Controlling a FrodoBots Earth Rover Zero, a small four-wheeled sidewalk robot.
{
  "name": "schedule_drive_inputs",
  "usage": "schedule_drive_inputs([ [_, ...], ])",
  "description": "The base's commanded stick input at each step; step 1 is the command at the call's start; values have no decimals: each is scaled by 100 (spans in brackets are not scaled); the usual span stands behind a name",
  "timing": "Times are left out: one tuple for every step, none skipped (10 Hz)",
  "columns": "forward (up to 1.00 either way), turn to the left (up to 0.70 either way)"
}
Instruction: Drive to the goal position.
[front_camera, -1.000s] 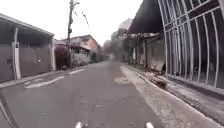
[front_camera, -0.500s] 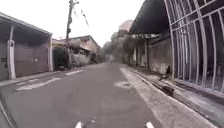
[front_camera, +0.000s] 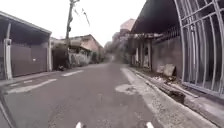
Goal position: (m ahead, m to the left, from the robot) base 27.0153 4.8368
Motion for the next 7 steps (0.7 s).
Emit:
schedule_drive_inputs([
  [69,1],
  [69,1],
  [69,1],
  [69,1],
  [69,1],
  [69,1],
  [69,1],
])
